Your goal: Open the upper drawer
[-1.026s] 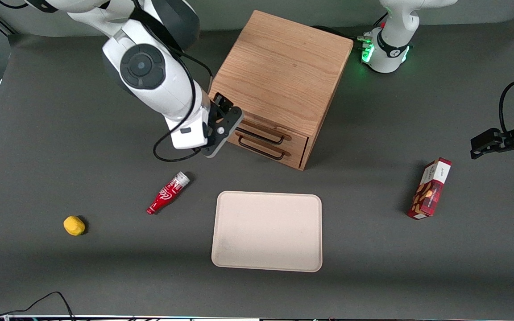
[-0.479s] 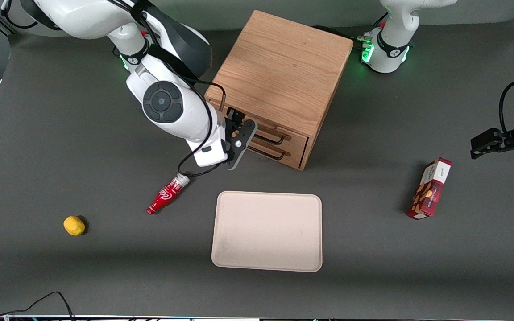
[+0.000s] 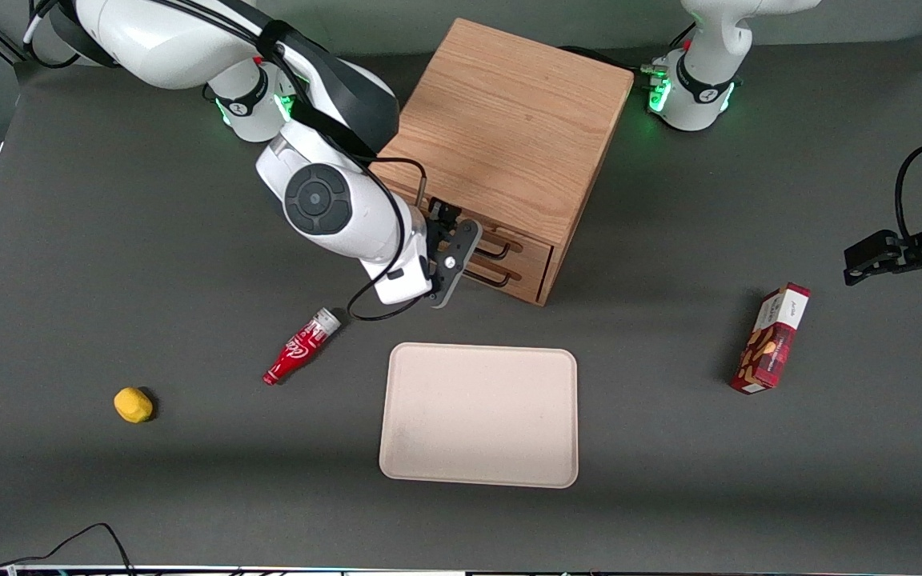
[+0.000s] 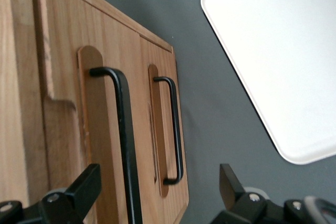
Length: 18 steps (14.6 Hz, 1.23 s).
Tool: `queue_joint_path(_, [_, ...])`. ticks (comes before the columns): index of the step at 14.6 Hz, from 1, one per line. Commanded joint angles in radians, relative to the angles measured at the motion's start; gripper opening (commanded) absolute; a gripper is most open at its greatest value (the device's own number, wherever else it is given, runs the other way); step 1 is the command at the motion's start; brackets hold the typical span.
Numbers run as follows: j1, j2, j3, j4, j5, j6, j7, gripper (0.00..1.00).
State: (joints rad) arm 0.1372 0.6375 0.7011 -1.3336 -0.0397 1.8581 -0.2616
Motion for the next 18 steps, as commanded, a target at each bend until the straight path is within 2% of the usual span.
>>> queue_joint_path(1, [-0.001, 0.01, 0.005, -0.027, 0.011, 0.05, -0.022, 1.0])
queue_joint_path(6, [-0.001, 0.044, 0.0, -0.027, -0.012, 0.087, -0.034, 1.0])
queue_joint_path(10, [-0.004, 0.059, -0.006, -0.019, -0.077, 0.087, -0.048, 1.0])
queue_joint_path(13, [-0.013, 0.059, -0.012, -0.007, -0.083, 0.087, -0.082, 1.0])
queue_joint_path(16, [-0.016, 0.059, -0.017, 0.013, -0.118, 0.087, -0.082, 1.0])
queue_joint_path(18, [-0.015, 0.059, -0.044, 0.034, -0.12, 0.087, -0.105, 1.0])
